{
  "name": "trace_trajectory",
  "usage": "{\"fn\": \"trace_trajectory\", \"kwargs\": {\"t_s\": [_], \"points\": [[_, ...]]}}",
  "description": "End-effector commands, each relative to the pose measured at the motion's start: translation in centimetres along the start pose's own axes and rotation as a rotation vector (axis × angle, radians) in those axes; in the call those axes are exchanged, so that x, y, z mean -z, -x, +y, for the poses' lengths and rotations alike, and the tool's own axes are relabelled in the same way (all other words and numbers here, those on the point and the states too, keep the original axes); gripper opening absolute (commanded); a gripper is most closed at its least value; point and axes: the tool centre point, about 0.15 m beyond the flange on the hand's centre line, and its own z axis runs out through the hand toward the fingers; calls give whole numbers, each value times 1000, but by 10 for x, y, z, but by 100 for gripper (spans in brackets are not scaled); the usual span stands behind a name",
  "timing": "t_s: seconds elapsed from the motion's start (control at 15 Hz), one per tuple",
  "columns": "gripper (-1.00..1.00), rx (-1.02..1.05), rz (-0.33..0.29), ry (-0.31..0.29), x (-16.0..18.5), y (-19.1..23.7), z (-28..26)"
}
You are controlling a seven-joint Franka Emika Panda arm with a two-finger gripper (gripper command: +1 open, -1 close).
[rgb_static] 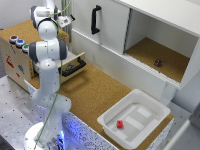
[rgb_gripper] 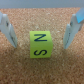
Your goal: Lift the yellow block
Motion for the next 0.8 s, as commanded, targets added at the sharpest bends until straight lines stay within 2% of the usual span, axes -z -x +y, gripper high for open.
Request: {"fn": "trace_trajectory", "kwargs": {"t_s": [0.0, 0.47, 0.73], "points": [[-100, 21, -133, -90, 1, -16, 21], [-100, -24, -117, -72, 7, -4, 20], [-100, -74, -98, -28, 33, 18, 7]]}}
